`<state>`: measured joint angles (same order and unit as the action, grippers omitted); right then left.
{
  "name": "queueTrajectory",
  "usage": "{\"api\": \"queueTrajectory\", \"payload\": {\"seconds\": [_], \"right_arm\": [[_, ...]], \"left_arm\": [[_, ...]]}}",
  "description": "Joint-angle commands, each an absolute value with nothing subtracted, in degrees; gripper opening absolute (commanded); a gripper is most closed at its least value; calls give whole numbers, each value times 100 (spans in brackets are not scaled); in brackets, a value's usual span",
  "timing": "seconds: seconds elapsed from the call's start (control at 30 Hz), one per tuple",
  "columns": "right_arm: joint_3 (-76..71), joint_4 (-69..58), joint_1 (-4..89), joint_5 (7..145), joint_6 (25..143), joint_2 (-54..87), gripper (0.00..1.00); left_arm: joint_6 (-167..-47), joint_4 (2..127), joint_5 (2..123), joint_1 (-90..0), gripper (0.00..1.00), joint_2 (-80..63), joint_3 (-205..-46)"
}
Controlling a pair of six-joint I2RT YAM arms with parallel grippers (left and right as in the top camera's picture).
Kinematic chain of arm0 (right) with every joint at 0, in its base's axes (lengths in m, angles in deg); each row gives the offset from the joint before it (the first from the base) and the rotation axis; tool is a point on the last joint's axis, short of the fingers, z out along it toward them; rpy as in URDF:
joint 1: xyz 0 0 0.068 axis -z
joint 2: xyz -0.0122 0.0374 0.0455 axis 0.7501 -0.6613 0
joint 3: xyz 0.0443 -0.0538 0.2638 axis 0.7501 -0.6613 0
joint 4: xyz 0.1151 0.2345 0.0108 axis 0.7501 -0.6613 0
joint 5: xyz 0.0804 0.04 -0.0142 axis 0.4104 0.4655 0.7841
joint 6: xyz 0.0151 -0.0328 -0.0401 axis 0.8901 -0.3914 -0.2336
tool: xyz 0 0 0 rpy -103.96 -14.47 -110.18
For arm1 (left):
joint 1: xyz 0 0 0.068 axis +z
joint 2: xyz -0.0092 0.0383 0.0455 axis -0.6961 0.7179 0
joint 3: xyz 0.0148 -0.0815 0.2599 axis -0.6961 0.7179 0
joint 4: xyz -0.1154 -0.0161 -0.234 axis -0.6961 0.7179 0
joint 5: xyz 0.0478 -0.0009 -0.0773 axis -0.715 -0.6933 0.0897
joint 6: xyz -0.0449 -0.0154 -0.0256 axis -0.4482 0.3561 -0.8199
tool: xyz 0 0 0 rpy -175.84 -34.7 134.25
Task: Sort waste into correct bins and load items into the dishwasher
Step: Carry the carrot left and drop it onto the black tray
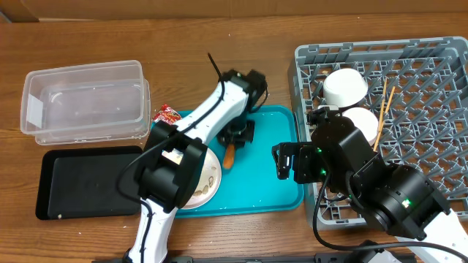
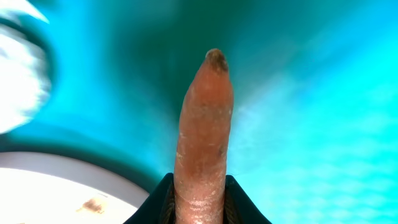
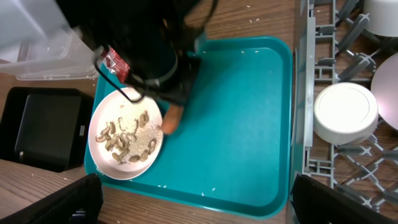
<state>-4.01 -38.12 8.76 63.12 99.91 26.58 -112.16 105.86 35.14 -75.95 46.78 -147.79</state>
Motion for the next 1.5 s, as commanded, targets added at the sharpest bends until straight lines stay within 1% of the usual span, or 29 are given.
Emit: {"api": "queueTrajectory", "payload": {"seconds": [0.0, 0.1, 0.17, 0.27, 0.5, 0.63, 0.67, 0.73, 0.8, 0.87, 0.9, 0.97, 1.1, 1.17, 1.23, 1.27, 1.3, 1.33, 1.37, 1.4, 1.47], "right_arm": [[-305, -3785, 872, 6235, 9974, 2704, 100], [-305, -3790, 872, 6235, 9972, 2704, 100], [-305, -3801, 872, 6235, 9974, 2704, 100], [-305, -3847, 872, 6235, 9972, 2704, 100], [-305, -4000, 872, 6235, 9972, 2704, 100], [-305, -4059, 872, 6235, 9974, 2704, 100], [-305, -4061, 872, 6235, 9974, 2704, 100], [-305, -4059, 872, 6235, 9974, 2704, 100], [-305, -4059, 872, 6235, 9974, 2704, 100], [-305, -4059, 872, 6235, 9974, 2704, 100], [-305, -4059, 872, 6235, 9974, 2704, 100], [-305, -4059, 872, 6235, 9974, 2704, 100], [-305, -4061, 872, 6235, 9974, 2704, 100], [-305, -4063, 872, 6235, 9974, 2704, 100], [-305, -4063, 872, 6237, 9974, 2704, 100], [-305, -4063, 872, 6237, 9974, 2704, 100], [-305, -4063, 872, 6237, 9974, 2704, 100], [-305, -4063, 872, 6237, 9974, 2704, 100], [-305, -4063, 872, 6235, 9974, 2704, 100], [-305, -4063, 872, 6235, 9974, 2704, 100], [-305, -4065, 872, 6235, 9974, 2704, 100]], "left_arm": [[-11294, 10844, 3394, -7438, 11, 4582, -15592], [-11408, 11323, 3254, -7280, 11, 4552, -16199], [-11681, 11885, 2940, -7143, 8, 4538, -16643], [-11924, 12645, 2640, -6874, 8, 4359, -17146], [-11922, 12735, 2651, -6185, 9, 2912, -16870], [-12228, 12733, 2216, -5648, 10, 1841, -15974], [-12381, 12733, 2028, -5457, 10, 1522, -15583], [-12665, 12728, 1792, -5121, 15, 1059, -14897], [-12857, 12619, 1705, -4714, 15, 617, -14090], [-12929, 12247, 1729, -4174, 15, 176, -13096], [-12936, 12158, 1729, -4070, 15, 108, -12914], [-12942, 11694, 1770, -3587, 14, -124, -12134], [-12890, 10940, 1816, -2883, 12, -165, -11142], [-12709, 10529, 1971, -2610, 9, -146, -10750], [-12610, 10245, 2070, -2426, 8, -141, -10510], [-12612, 10178, 2044, -2358, 14, -141, -10479], [-12604, 10136, 2039, -2323, 32, -141, -10486], [-12558, 10092, 2059, -2293, 55, -148, -10527], [-12521, 10099, 2087, -2277, 70, -148, -10582], [-12416, 10121, 2177, -2275, 73, -148, -10665], [-12182, 10237, 2522, -2277, 73, -148, -10940]]}}
